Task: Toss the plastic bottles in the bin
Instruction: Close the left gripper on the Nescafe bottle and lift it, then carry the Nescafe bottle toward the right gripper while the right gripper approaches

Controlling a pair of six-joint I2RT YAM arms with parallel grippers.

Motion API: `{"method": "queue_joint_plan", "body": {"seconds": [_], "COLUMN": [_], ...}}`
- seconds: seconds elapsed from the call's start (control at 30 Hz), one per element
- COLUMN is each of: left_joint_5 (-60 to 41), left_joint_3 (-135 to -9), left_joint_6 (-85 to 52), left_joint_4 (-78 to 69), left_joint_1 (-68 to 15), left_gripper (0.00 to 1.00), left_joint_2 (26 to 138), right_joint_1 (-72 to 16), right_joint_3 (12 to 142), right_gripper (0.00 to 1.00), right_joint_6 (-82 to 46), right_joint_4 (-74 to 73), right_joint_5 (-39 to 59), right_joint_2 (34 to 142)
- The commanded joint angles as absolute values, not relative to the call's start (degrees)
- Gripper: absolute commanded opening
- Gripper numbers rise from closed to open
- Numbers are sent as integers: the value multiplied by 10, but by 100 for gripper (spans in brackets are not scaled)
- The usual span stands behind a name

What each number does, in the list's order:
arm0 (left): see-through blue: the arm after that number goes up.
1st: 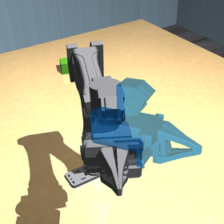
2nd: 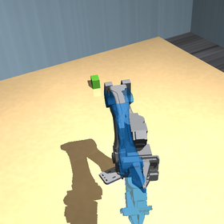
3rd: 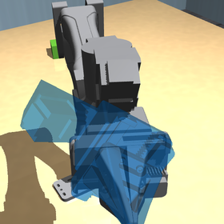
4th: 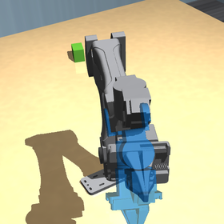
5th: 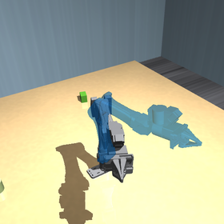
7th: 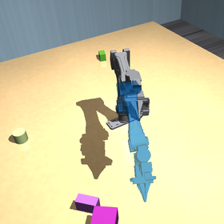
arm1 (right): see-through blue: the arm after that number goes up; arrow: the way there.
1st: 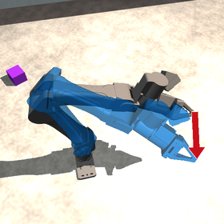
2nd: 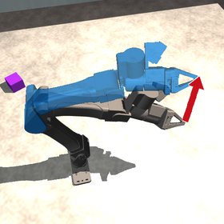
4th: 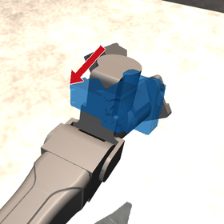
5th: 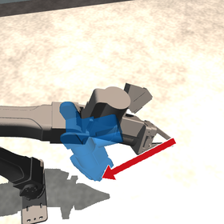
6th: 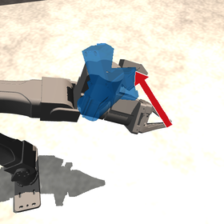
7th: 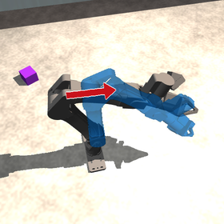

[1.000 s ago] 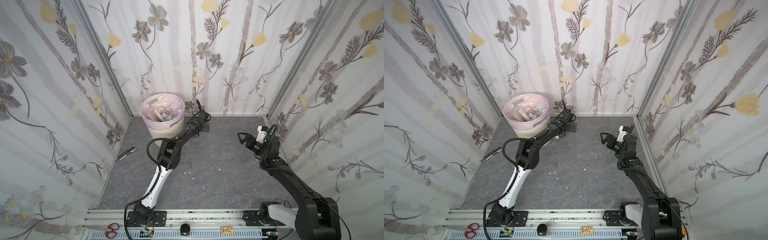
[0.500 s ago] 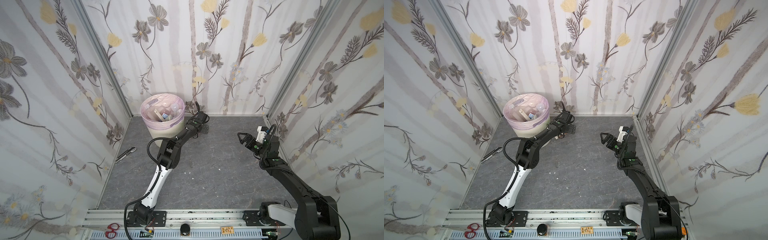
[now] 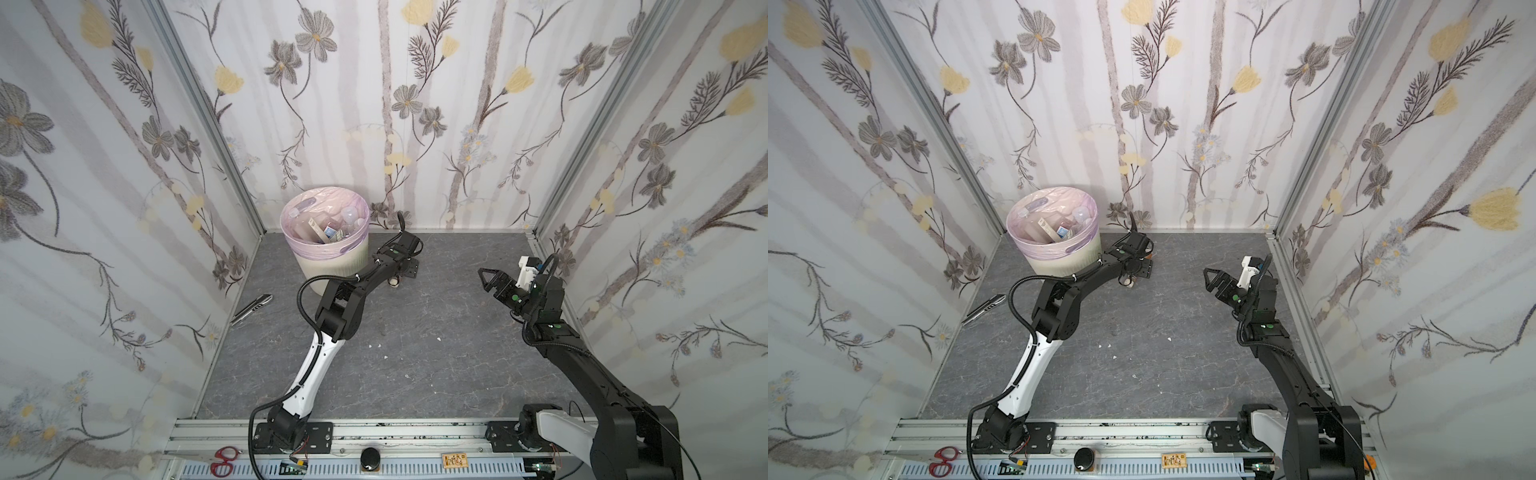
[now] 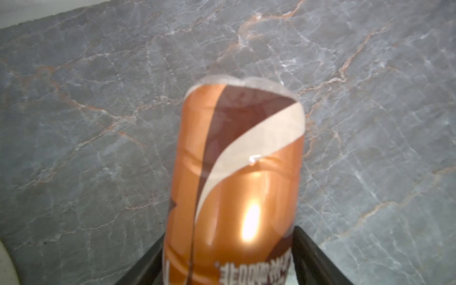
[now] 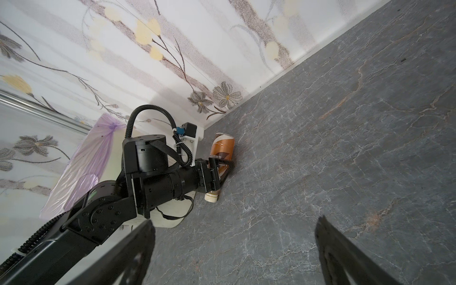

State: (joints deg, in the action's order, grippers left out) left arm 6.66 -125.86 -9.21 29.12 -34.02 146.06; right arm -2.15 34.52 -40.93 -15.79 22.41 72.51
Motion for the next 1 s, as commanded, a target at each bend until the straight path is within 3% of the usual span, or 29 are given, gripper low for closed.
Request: {"method": "queue_joint_plan", "body": {"seconds": [0.0, 0.97], "left_joint_5": [55, -14], "left_joint_3": [-1258, -1223], "left_joint_6": [-87, -118], "left_joint_4": [293, 284], "left_joint_1": [-349, -423], "left_gripper": [68, 59], "left_joint_2": [1452, 1427], "right_joint_1": [-17, 22], "right_joint_3": [340, 265], "right_gripper": [100, 100], "right_joint_6": [-413, -402], "right_joint_4": [-166, -107], "right_joint_5": [225, 195], "right_joint_2": [714, 632]}}
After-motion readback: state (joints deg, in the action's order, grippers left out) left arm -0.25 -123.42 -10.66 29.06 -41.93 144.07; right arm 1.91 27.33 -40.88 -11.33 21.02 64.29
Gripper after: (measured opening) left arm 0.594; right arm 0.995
